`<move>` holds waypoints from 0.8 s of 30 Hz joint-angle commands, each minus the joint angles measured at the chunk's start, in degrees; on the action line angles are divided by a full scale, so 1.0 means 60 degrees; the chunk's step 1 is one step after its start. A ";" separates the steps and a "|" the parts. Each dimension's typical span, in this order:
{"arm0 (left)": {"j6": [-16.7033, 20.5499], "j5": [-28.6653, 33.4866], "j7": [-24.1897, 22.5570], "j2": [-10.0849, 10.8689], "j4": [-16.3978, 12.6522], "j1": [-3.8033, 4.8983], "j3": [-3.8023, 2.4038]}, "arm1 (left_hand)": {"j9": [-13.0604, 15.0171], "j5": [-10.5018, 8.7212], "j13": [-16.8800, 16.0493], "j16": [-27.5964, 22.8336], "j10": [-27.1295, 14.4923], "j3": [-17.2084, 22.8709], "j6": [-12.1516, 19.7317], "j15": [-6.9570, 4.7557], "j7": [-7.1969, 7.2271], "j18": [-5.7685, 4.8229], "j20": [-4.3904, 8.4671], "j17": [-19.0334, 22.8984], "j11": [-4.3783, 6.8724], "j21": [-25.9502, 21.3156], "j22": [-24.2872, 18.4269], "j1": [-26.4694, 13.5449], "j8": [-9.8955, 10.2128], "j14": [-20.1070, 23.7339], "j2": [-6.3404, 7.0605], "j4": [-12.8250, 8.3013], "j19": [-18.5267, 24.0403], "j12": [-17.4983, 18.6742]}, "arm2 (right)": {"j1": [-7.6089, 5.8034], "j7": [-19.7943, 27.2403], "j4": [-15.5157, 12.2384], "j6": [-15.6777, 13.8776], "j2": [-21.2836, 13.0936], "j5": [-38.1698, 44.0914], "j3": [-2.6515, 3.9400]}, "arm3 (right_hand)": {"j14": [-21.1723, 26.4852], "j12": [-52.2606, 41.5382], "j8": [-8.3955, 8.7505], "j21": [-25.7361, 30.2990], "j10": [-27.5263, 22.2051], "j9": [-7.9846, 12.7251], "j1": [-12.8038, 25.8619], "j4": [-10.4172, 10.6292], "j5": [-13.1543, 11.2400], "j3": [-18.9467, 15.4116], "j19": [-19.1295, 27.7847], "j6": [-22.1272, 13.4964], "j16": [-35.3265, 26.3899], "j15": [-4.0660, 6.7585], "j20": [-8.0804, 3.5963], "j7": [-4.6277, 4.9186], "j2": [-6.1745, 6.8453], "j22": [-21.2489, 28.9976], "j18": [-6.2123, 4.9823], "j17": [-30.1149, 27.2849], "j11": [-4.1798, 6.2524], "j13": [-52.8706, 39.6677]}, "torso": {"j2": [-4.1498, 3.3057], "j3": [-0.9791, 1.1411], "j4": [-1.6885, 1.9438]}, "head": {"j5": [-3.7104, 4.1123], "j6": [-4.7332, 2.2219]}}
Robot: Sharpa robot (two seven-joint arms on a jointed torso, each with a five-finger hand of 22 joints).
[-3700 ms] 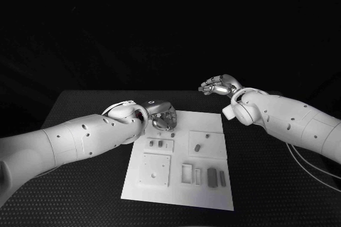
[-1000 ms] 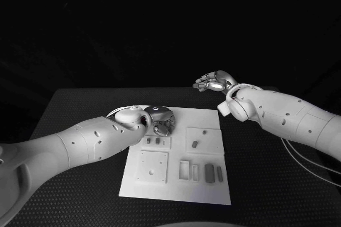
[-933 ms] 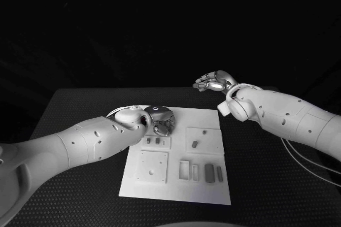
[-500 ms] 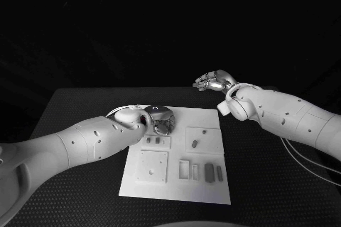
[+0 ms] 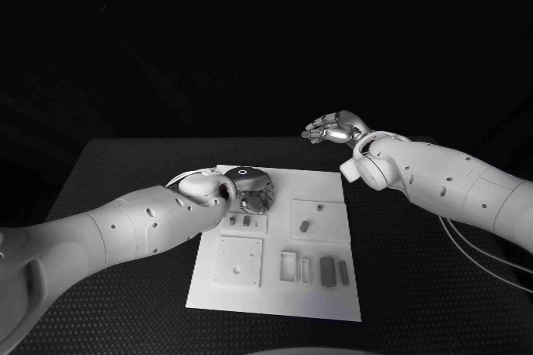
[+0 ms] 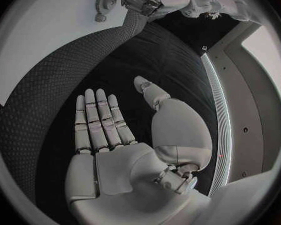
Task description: Assemble the parts on the task board
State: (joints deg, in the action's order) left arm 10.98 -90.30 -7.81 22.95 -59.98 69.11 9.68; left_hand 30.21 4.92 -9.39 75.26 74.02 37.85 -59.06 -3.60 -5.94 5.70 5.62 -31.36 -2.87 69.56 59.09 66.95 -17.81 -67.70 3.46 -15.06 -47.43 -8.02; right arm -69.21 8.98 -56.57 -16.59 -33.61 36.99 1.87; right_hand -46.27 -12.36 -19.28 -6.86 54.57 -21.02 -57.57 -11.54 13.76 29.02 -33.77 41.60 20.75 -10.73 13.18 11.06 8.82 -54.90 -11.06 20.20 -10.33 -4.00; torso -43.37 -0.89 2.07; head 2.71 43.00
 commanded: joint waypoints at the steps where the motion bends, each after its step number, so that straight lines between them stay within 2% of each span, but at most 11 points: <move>1: 0.0440 0.0305 -0.0178 0.0035 -0.0074 -0.0021 -0.0055 | 0.0013 0.0049 0.0006 0.0045 0.0072 0.0051 -0.0068 -0.0007 -0.0011 0.0201 0.0563 0.0020 0.0008 0.0033 -0.0010 -0.0039 -0.0026 -0.0111 -0.0081 -0.0009 -0.0078 0.0046 | 0.0000 0.0097 -0.0005 0.0073 0.0007 -0.0008 0.0002 | 0.0087 0.0039 -0.0057 0.0054 0.0014 0.0017 0.0011 0.0001 0.0060 -0.0060 0.0045 -0.0081 0.0048 -0.0004 0.0024 0.0237 -0.0052 -0.0012 0.0053 -0.0011 -0.0006 0.0011 | 0.0001 -0.0002 0.0004 | -0.0002 -0.0020; 6: 0.0670 0.0508 -0.0287 0.0149 -0.0178 -0.0019 -0.0119 | 0.0010 0.0112 0.0017 0.0044 0.0093 0.0075 -0.0087 -0.0012 -0.0004 0.0205 0.0574 0.0039 0.0013 0.0035 -0.0024 -0.0046 -0.0026 -0.0140 -0.0052 -0.0028 -0.0096 0.0082 | 0.0000 0.0096 -0.0007 0.0068 -0.0019 -0.0008 0.0002 | 0.0088 0.0040 -0.0057 0.0057 0.0014 0.0018 0.0010 0.0001 0.0060 -0.0060 0.0044 -0.0082 0.0049 -0.0004 0.0024 0.0237 -0.0051 -0.0015 0.0053 -0.0013 -0.0006 0.0011 | 0.0000 -0.0007 0.0020 | 0.0014 -0.0042; 8: 0.0703 0.0533 -0.0297 0.0163 -0.0212 -0.0019 -0.0271 | 0.0009 0.0120 0.0020 0.0043 0.0095 0.0081 -0.0090 -0.0012 -0.0003 0.0205 0.0575 0.0043 0.0013 0.0031 -0.0029 -0.0047 -0.0026 -0.0146 -0.0048 -0.0032 -0.0095 0.0090 | 0.0000 0.0096 -0.0008 0.0069 -0.0021 -0.0008 0.0002 | 0.0088 0.0040 -0.0058 0.0058 0.0015 0.0019 0.0010 0.0001 0.0060 -0.0060 0.0044 -0.0082 0.0049 -0.0004 0.0024 0.0237 -0.0052 -0.0016 0.0053 -0.0014 -0.0005 0.0011 | 0.0001 0.0000 0.0019 | 0.0004 -0.0046; 10: 0.0749 0.0636 -0.0315 0.0243 -0.0308 -0.0018 -0.0345 | 0.0008 0.0124 0.0022 0.0044 0.0099 0.0085 -0.0091 -0.0013 -0.0003 0.0205 0.0576 0.0046 0.0013 0.0030 -0.0032 -0.0049 -0.0024 -0.0155 -0.0048 -0.0030 -0.0100 0.0096 | 0.0000 0.0095 -0.0014 0.0069 -0.0034 -0.0008 0.0002 | 0.0089 0.0040 -0.0058 0.0059 0.0015 0.0019 0.0009 0.0001 0.0060 -0.0060 0.0044 -0.0082 0.0050 -0.0004 0.0024 0.0237 -0.0051 -0.0017 0.0053 -0.0014 -0.0005 0.0011 | 0.0001 0.0004 0.0012 | -0.0008 -0.0055; 12: 0.0764 0.0803 -0.0353 0.0304 -0.0408 -0.0018 -0.0517 | 0.0007 0.0127 0.0024 0.0045 0.0104 0.0087 -0.0092 -0.0014 -0.0003 0.0206 0.0578 0.0048 0.0014 0.0031 -0.0035 -0.0051 -0.0024 -0.0164 -0.0048 -0.0030 -0.0105 0.0101 | 0.0000 0.0093 -0.0028 0.0066 -0.0050 -0.0008 0.0002 | 0.0089 0.0041 -0.0058 0.0060 0.0015 0.0020 0.0009 0.0001 0.0060 -0.0060 0.0044 -0.0082 0.0051 -0.0004 0.0024 0.0237 -0.0052 -0.0018 0.0052 -0.0015 -0.0005 0.0011 | 0.0004 0.0006 0.0012 | -0.0014 -0.0061; 17: 0.0677 0.1316 -0.0364 0.0575 -0.0679 -0.0012 -0.0846 | 0.0005 0.0132 0.0028 0.0041 0.0109 0.0094 -0.0095 -0.0014 -0.0003 0.0207 0.0580 0.0056 0.0014 0.0030 -0.0042 -0.0055 -0.0021 -0.0176 -0.0048 -0.0029 -0.0115 0.0114 | 0.0000 0.0088 -0.0053 0.0068 -0.0091 -0.0008 0.0002 | 0.0090 0.0041 -0.0059 0.0063 0.0015 0.0021 0.0008 0.0000 0.0060 -0.0060 0.0043 -0.0082 0.0052 -0.0004 0.0024 0.0237 -0.0050 -0.0021 0.0052 -0.0017 -0.0005 0.0011 | 0.0005 0.0004 0.0024 | -0.0031 -0.0074; 20: 0.0372 0.1663 -0.0298 0.0842 -0.0808 0.0014 -0.0938 | 0.0002 0.0132 0.0032 0.0039 0.0113 0.0099 -0.0093 -0.0015 -0.0004 0.0208 0.0582 0.0063 0.0014 0.0030 -0.0047 -0.0060 -0.0018 -0.0188 -0.0055 -0.0026 -0.0124 0.0124 | -0.0002 0.0083 -0.0070 0.0069 -0.0125 -0.0008 0.0002 | 0.0090 0.0042 -0.0059 0.0065 0.0015 0.0022 0.0008 0.0000 0.0059 -0.0061 0.0042 -0.0082 0.0053 -0.0004 0.0024 0.0237 -0.0048 -0.0023 0.0052 -0.0018 -0.0004 0.0011 | 0.0012 0.0007 0.0027 | -0.0048 -0.0077; 24: 0.0031 0.2011 -0.0246 0.1118 -0.0908 0.0041 -0.0930 | -0.0001 0.0125 0.0036 0.0036 0.0120 0.0100 -0.0089 -0.0015 -0.0007 0.0208 0.0584 0.0070 0.0014 0.0031 -0.0053 -0.0070 -0.0012 -0.0201 -0.0064 -0.0024 -0.0134 0.0135 | -0.0003 0.0080 -0.0080 0.0063 -0.0164 -0.0008 0.0002 | 0.0090 0.0042 -0.0060 0.0066 0.0015 0.0022 0.0007 -0.0002 0.0060 -0.0061 0.0042 -0.0081 0.0054 -0.0004 0.0024 0.0236 -0.0046 -0.0024 0.0052 -0.0019 -0.0004 0.0011 | 0.0009 0.0013 0.0020 | -0.0057 -0.0081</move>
State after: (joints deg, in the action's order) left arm 13.56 -82.25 -9.09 29.43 -64.99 69.29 4.09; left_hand 30.16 5.48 -9.17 75.26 74.39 38.04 -59.23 -3.78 -6.12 5.69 5.81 -30.99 -2.83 69.65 58.84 66.81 -17.63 -68.50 3.37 -15.27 -47.83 -7.47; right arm -69.23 8.99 -56.93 -16.60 -34.52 36.98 1.87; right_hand -46.27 -12.36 -19.28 -6.86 54.57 -20.97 -57.57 -11.54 13.76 29.02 -33.77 41.60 20.75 -10.73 13.17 11.06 8.82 -54.95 -11.06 20.16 -10.33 -4.00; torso -43.32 -0.86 2.22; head 2.38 42.53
